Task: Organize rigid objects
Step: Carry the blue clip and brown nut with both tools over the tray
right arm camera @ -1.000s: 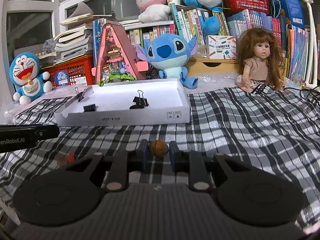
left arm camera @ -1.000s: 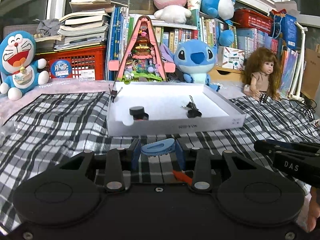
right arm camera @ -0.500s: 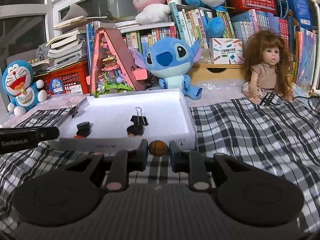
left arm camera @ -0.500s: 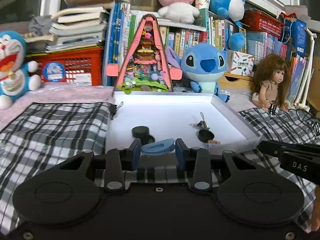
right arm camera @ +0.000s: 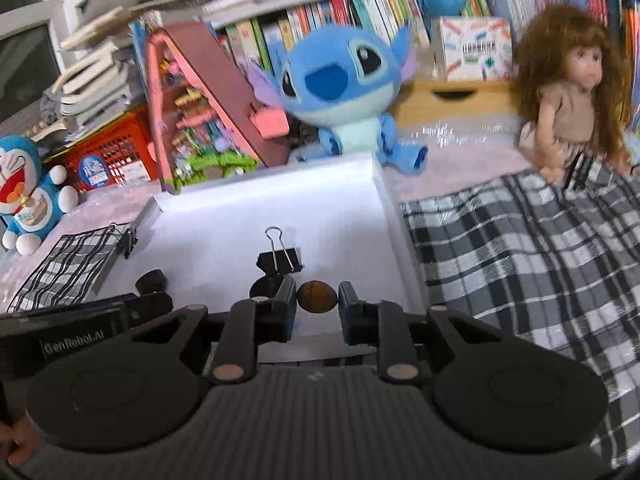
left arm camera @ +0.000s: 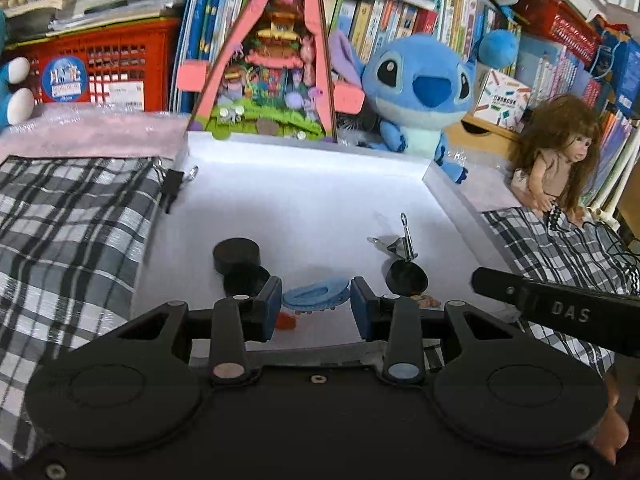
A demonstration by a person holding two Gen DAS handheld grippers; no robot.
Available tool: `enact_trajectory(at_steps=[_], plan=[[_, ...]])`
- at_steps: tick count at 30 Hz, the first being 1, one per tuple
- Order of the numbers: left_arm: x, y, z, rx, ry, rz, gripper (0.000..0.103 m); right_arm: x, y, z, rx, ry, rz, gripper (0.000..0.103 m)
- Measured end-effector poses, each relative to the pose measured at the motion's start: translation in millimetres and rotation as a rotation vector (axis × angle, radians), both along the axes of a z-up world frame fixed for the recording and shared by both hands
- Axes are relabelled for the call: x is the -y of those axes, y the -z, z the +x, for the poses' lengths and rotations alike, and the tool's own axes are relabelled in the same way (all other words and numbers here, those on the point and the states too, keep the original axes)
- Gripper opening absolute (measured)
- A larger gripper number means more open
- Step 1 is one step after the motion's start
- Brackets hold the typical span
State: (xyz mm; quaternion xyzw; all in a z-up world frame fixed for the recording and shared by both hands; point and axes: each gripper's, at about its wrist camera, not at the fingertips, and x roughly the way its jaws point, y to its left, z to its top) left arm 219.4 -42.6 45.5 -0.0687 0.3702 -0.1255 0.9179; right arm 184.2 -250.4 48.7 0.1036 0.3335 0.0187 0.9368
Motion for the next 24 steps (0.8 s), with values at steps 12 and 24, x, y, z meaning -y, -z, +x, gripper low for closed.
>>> enact_trajectory(at_steps=[12,24], plan=[[12.2,15.3,11.1,-0.028,-0.011,0.060,0.035,-9.9,18.6,23.9,-0.087,0.003,-0.036,0.028],[17.3,15.7,10.9,-0.019,-0.008,0.092,0.035,-17.2,19.4,34.5,-0.134,-0.019,-0.077,0.027]])
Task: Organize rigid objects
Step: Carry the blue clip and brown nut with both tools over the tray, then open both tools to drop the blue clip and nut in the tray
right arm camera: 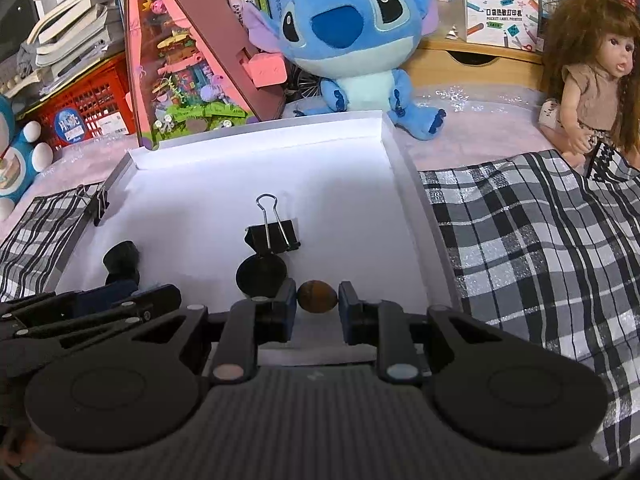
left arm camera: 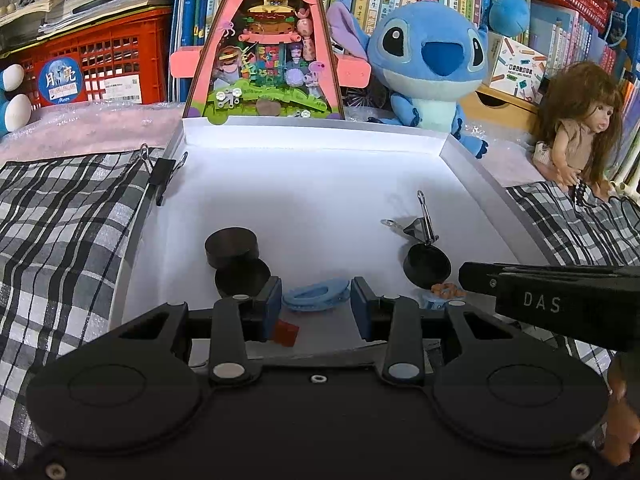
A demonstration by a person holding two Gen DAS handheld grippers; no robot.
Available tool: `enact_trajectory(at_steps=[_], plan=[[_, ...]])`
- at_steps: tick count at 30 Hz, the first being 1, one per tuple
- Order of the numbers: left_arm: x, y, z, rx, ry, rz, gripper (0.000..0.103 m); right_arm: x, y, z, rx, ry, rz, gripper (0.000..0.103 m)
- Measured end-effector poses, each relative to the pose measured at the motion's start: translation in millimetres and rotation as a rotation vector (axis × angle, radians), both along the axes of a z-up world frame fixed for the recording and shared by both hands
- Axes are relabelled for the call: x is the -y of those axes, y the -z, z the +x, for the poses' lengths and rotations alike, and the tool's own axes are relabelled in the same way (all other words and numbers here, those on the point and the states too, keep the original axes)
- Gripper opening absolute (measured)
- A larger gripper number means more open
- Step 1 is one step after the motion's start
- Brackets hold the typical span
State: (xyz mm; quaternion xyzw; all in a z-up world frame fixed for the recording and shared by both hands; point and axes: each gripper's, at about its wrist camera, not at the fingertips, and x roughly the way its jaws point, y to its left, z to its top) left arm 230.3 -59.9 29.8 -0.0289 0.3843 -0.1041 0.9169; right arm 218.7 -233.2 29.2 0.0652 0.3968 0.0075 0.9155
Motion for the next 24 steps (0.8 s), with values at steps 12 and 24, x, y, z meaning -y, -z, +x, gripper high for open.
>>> enact_trajectory(at_steps=[12,24], plan=[[1.0,0.4,-1.1,0.011,0.004,0.012,0.036,0.2,1.7,2.7,-0.007,0.001,0.003,0.028],[1.0,0.7,-2.8,0.020,0.006,0.021,0.039,0.5,2.8,1.7,0.005,0.000,0.005,0.030]])
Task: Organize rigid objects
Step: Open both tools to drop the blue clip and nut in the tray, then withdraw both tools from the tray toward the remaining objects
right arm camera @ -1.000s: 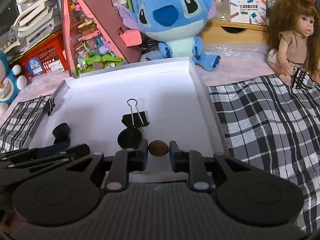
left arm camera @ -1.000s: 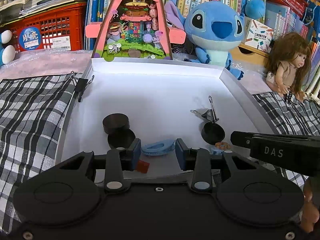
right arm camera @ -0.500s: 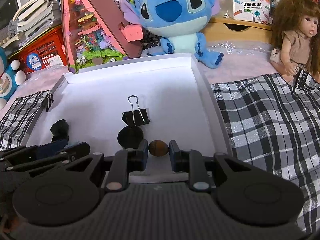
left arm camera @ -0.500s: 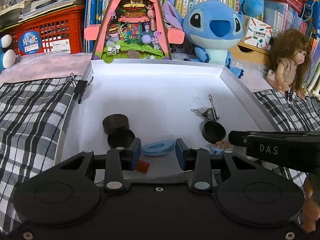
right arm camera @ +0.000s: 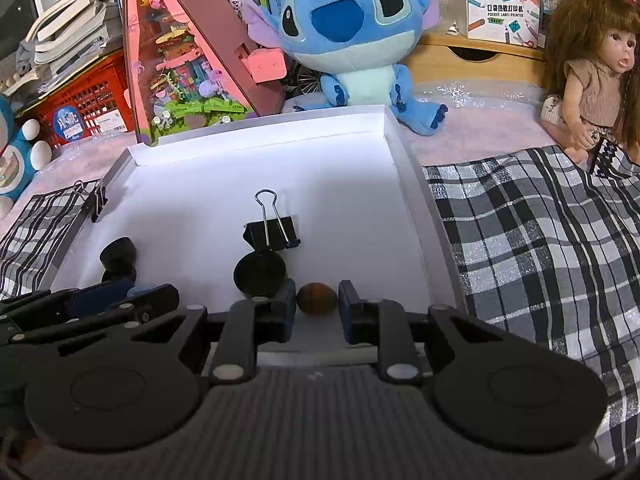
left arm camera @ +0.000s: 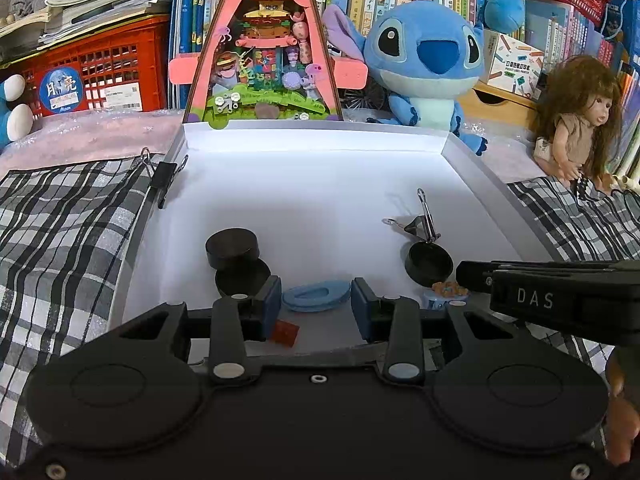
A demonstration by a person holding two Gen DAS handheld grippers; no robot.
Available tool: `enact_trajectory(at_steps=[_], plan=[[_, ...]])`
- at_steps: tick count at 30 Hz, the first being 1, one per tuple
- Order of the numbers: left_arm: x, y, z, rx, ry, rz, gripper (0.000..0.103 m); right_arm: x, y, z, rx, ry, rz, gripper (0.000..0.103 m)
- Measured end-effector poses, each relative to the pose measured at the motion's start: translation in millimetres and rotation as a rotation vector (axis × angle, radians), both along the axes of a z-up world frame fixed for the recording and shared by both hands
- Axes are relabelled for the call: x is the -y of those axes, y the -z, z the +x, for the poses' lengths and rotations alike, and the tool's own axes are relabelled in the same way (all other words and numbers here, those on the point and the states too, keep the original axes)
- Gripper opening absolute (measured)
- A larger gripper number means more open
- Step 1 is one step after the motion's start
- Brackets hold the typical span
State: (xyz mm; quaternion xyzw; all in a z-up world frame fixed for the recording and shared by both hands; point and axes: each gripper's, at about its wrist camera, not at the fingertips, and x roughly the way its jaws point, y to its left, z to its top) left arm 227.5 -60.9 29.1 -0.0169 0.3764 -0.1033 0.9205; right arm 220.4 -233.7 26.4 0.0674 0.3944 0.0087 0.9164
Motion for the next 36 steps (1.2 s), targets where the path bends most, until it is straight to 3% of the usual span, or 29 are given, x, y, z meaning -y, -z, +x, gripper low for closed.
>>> enact_trajectory(at_steps=[1,3,12,18,23,36], plan=[[-0.3,-0.6,-1.2,-0.001,-0.001,0.001,0.042,0.0,-0.1,-0.8,0.005,0.002,0.000,0.030],[-1.4,-3.2,-4.1,-0.003,-0.002,0.003,0.049,0.5,-0.8,-3.8,0.019,0.008,0.008,0.047],[-11.8,-21.2,-30.8,0.053,0.037,-0.027,0.072,0.3,-12.6,-26.8,0.096,-0.020,-0.002,0.065],[-18.8,-31.9,-58.0,0.100,0.070,-0.047,0.078,6.2,-25.4,-52.5,0.173,-0.039,-0.001,0.078],[-22.3,-37.6,-84.5,0.148,0.106,-0.043,0.082,6.6,-30.4,-78.5,0.230,-0.075,-0.029,0.085],[-31.8,-31.1,-139.9,0.203,0.158,-0.012,0.085,2.9,-28.3,-134.5,0.306,-0.154,-0.059,0.090]])
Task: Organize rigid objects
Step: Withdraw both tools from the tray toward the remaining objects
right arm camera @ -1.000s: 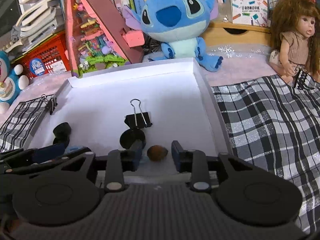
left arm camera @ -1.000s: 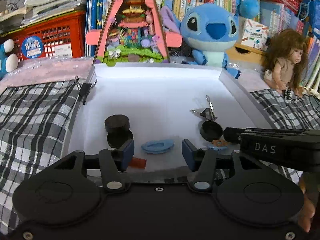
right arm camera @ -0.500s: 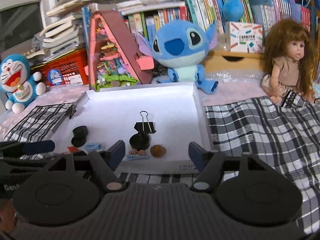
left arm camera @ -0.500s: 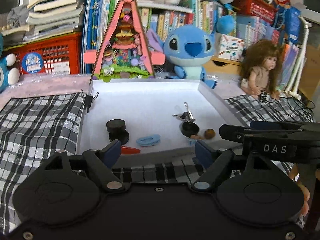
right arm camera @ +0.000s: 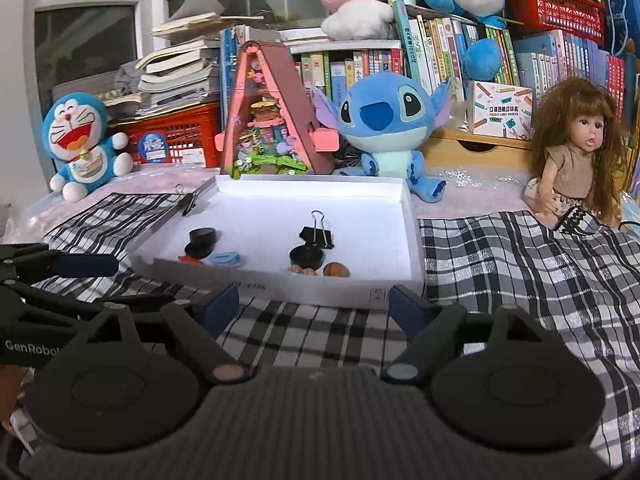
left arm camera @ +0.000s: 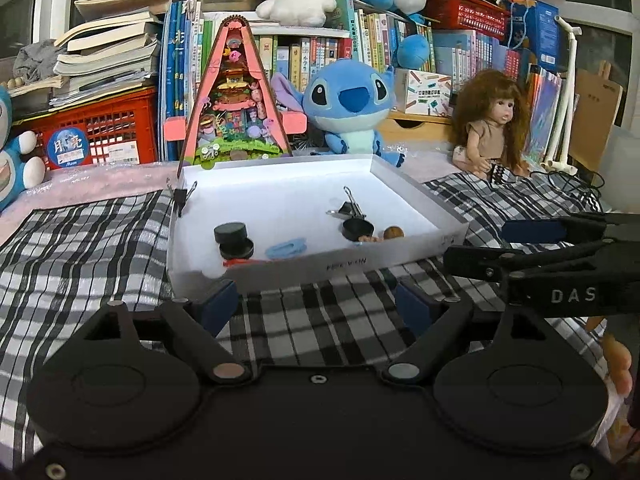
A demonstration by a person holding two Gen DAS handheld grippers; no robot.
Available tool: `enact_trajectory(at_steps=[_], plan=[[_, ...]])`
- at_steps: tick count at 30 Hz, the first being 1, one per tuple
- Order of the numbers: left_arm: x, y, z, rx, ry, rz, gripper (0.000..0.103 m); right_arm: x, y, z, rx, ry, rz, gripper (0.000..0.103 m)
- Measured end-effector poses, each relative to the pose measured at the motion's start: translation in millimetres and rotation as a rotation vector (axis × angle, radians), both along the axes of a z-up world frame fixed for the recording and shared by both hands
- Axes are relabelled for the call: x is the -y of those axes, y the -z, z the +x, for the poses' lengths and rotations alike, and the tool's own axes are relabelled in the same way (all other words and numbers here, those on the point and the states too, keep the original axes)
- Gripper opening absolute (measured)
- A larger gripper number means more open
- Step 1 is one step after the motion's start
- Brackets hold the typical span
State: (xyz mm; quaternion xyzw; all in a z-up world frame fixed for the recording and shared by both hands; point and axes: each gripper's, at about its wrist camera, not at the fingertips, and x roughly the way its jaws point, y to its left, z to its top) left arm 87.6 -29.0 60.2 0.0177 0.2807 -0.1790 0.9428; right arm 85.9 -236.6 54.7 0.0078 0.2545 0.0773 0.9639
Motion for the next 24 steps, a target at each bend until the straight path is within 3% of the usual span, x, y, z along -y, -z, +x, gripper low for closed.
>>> enact_trajectory(at_steps=[24], plan=[[-20.4,30.4,-38.0,-0.018,-0.016,0.019,0.085,-9.1,33.9,-49.6,0.008,-0.062,-0.061,0.095]])
